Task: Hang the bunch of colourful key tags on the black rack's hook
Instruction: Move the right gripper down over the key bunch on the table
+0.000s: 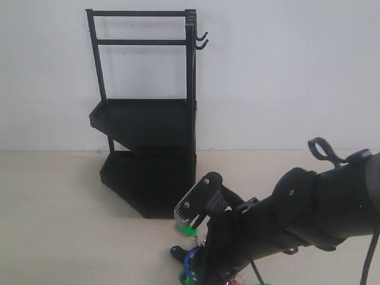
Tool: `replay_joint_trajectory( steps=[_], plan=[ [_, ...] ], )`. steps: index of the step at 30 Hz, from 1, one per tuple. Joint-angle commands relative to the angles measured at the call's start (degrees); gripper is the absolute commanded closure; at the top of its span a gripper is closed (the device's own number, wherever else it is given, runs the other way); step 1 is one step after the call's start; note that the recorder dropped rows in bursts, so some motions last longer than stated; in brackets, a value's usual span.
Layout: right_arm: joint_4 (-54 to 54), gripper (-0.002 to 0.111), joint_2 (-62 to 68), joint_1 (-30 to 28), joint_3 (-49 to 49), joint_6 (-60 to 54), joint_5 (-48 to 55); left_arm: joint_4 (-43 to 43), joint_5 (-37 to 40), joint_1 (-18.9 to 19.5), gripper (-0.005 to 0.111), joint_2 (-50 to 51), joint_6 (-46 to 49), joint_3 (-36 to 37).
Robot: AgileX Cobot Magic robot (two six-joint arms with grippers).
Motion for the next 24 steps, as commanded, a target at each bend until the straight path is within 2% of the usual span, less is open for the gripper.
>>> replay_joint_trajectory(
  steps=[1,24],
  plan=[
    [-0.2,0.054,1.92,1.97,-0.31,-1.27,-1.94,0.01,-0.58,-0.07,0.102,0.2,-0.32,-0.1],
    [0.06,0.054,4.65,2.08,-0.31,-1.64,-3.67,0.01,-0.65,-0.07,0.102,0.2,-0.32,-0.1]
  ],
)
